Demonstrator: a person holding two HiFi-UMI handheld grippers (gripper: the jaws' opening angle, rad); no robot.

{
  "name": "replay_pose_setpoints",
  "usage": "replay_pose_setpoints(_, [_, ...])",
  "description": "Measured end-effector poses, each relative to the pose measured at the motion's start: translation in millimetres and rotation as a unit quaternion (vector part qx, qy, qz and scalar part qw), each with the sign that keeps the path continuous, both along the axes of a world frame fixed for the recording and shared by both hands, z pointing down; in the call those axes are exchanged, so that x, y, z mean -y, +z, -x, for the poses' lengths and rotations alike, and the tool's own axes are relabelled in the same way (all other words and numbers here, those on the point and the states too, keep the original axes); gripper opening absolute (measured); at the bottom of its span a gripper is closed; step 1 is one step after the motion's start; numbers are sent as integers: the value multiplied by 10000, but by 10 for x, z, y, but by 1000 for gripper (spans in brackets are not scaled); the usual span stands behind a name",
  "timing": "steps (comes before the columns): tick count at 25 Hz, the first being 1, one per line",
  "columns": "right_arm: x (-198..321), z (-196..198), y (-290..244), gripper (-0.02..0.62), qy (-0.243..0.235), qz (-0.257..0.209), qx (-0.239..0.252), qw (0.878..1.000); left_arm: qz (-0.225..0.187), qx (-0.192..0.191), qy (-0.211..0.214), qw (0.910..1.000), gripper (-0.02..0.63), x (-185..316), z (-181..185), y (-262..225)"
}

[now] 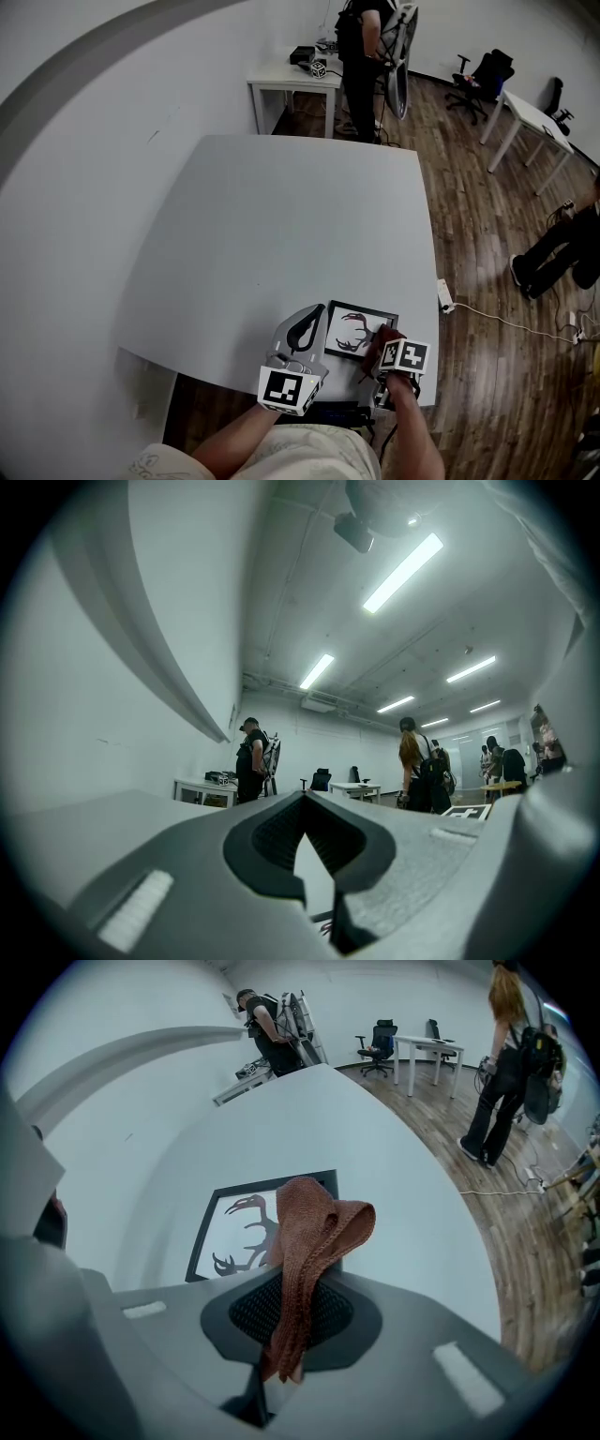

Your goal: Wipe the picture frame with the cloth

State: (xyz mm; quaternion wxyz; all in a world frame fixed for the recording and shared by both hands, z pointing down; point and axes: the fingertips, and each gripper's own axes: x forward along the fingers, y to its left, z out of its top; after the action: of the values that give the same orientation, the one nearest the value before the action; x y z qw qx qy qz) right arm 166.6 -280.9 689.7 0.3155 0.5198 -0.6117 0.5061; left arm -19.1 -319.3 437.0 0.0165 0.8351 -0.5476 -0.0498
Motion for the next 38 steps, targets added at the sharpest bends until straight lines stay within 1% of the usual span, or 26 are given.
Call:
replay_pose_setpoints(7, [-108, -233, -15, 60, 247, 5, 1, 9997, -21, -16, 58, 10000, 2, -35, -31, 63])
replay_pose_setpoints(13, [-179, -352, -64, 60, 186, -60, -231, 9995, -19, -17, 143, 9999, 2, -63, -124, 64])
replay_pose_setpoints(18, [-204, -399, -40, 60, 289, -34, -172, 9994, 100, 3, 168, 9998, 2, -82, -150, 50])
replay_pose_setpoints(25, [-186, -377, -72, 60, 278, -110, -97, 9995, -91, -7, 142, 9999, 2, -89, -153, 29])
replay_pose_setpoints(30, [-84, -321, -268, 60, 300, -515, 79, 9982, -74, -35, 148, 9999, 2, -96, -154, 7])
replay_pose_setpoints(33, [-18, -296, -410, 60, 259, -881, 65, 9958, -104, -24, 150, 9998, 2, -103, -162, 5])
replay_pose_setpoints(35, [43, -268, -553, 60, 158, -1286, 27, 9916, -95, -19, 174, 9998, 2, -106, -172, -11])
replay_pose_setpoints(38, [151, -218, -851, 60, 44, -2079, -63, 9781, 68, -2, 221, 9997, 2, -81, -177, 14])
